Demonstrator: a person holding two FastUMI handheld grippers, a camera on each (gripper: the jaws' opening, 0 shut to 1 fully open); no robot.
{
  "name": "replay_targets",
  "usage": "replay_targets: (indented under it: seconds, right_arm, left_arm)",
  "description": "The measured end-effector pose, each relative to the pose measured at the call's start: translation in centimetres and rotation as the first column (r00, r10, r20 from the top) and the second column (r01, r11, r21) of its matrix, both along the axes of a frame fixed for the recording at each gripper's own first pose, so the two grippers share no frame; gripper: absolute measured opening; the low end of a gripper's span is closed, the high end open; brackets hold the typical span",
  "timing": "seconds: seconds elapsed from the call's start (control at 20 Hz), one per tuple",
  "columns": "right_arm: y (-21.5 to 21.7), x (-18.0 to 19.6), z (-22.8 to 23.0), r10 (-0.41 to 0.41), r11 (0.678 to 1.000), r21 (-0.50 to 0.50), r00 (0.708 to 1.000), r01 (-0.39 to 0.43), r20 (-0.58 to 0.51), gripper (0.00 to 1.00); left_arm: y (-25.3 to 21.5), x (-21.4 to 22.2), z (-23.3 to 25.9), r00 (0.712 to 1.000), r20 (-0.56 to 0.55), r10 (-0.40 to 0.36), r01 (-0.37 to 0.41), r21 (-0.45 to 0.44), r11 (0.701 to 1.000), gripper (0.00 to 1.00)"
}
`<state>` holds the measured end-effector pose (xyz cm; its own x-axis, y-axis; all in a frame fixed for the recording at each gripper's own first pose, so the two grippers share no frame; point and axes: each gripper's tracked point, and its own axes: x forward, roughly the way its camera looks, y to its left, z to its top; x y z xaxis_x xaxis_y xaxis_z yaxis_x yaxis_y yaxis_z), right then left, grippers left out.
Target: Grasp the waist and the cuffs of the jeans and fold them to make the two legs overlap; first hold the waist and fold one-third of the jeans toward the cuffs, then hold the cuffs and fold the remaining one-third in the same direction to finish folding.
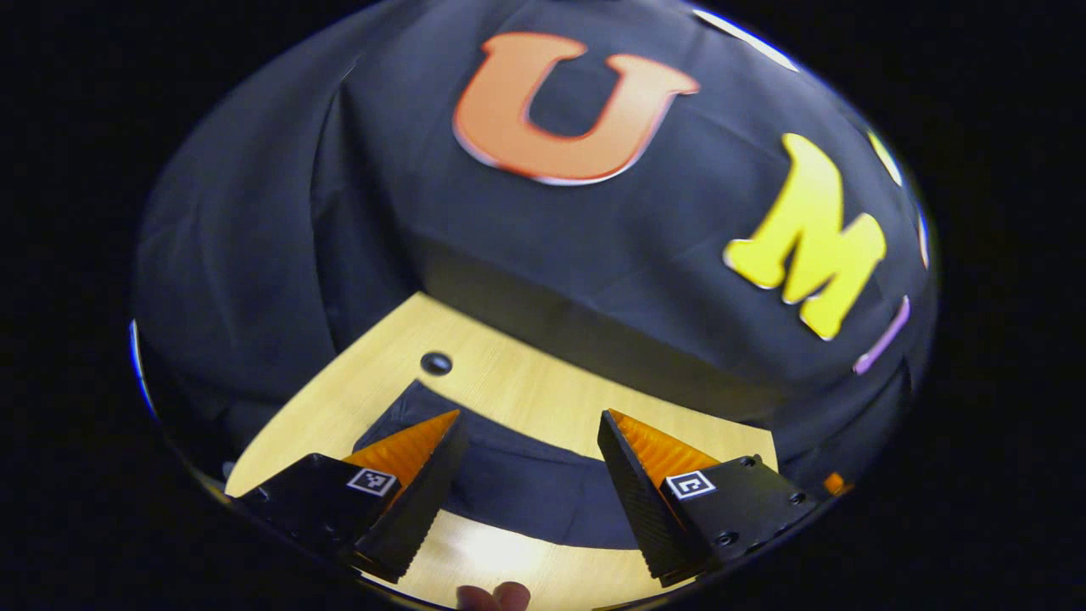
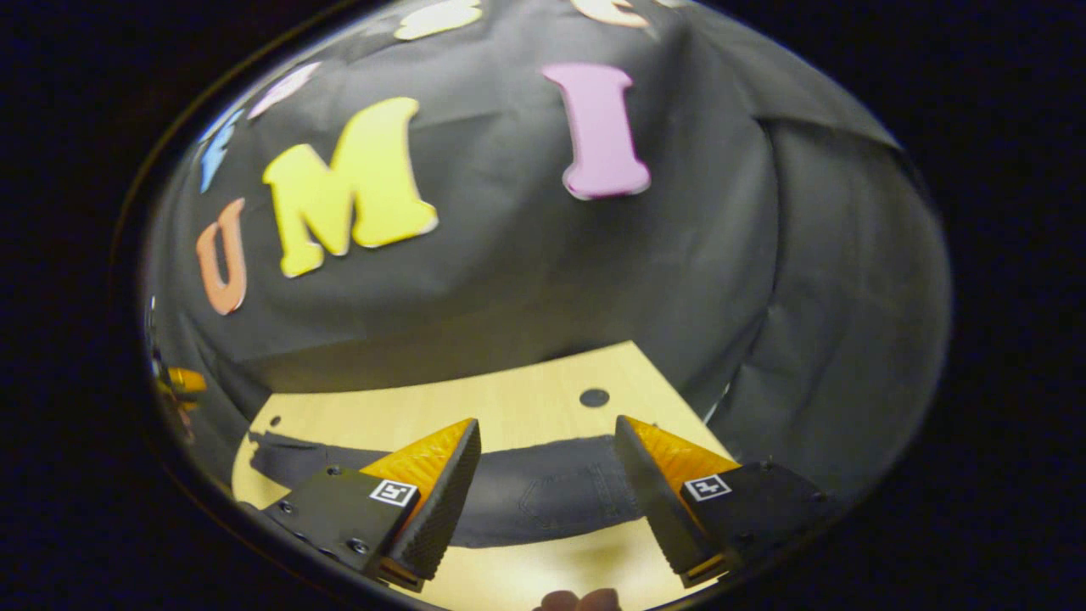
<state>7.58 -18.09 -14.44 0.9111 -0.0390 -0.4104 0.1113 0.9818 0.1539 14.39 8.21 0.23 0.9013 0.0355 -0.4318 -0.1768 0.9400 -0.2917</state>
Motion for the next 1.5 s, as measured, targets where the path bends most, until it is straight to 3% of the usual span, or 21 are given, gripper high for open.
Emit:
replay_targets:
  seconds: [0.15,0.25,0.3,0.5,0.65,0.95,1.05,1.15,1.2,1.25,1.35,1.4,1.5]
  right_arm:
    - [1.6,-3.1,0.9,0.000,0.998,-0.063,0.998,0.004,0.065,0.98]
    - [1.8,-4.9,1.0,-0.022,0.998,-0.051,0.998,0.025,0.059,0.94]
    - [1.5,-5.4,0.9,-0.028,0.998,-0.048,0.998,0.031,0.059,0.99]
    - [1.2,-7.6,-1.0,-0.076,0.997,-0.002,0.997,0.076,0.018,0.99]
    - [-0.4,-6.7,-3.3,-0.093,0.996,-0.016,0.996,0.093,-0.003,0.99]
    - [-4.9,-2.7,-10.9,-0.181,0.983,0.019,0.979,0.184,-0.089,0.96]
    - [-7.1,-0.9,-14.5,-0.207,0.977,0.027,0.969,0.212,-0.135,0.94]
    - [-8.9,0.7,-17.9,-0.222,0.971,0.050,0.957,0.235,-0.187,0.99]
    - [-9.7,1.5,-19.3,-0.218,0.972,0.045,0.953,0.232,-0.208,0.94]
    - [-10.8,2.5,-20.9,-0.222,0.971,0.038,0.949,0.236,-0.225,0.99]
    - [-11.7,4.0,-22.6,-0.225,0.966,0.069,0.942,0.249,-0.248,0.94]
    - [-12.3,4.4,-23.2,-0.230,0.964,0.070,0.939,0.255,-0.255,0.99]
    - [-12.9,4.8,-23.9,-0.218,0.968,0.065,0.939,0.244,-0.267,0.99]
  left_arm:
    - [-3.3,-3.3,3.6,0.989,0.146,-0.027,0.008,0.124,0.992,0.99]
    - [-5.2,-5.2,4.9,0.978,0.206,-0.036,0.008,0.134,0.991,1.00]
    - [-6.4,-6.2,5.4,0.973,0.228,-0.048,0.017,0.136,0.991,0.99]
    - [-9.9,-9.2,5.6,0.954,0.287,-0.089,0.027,0.216,0.976,0.98]
    - [-11.5,-9.5,5.1,0.952,0.282,-0.121,0.043,0.268,0.962,0.98]
    - [-13.9,-8.9,5.3,0.960,0.237,-0.150,0.085,0.263,0.961,0.99]
    - [-14.2,-8.3,5.6,0.962,0.231,-0.145,0.077,0.280,0.957,0.98]
    - [-14.4,-7.9,5.4,0.967,0.215,-0.139,0.072,0.292,0.954,0.98]
    - [-14.6,-7.7,5.4,0.968,0.214,-0.135,0.068,0.296,0.953,0.99]
    - [-14.7,-7.6,5.4,0.969,0.210,-0.127,0.060,0.299,0.952,0.98]
    - [-15.0,-7.6,5.0,0.975,0.194,-0.112,0.049,0.303,0.952,0.98]
    - [-14.9,-7.6,4.9,0.977,0.190,-0.101,0.040,0.304,0.952,0.98]
    - [-15.0,-7.6,4.6,0.980,0.183,-0.081,0.025,0.293,0.956,0.98]
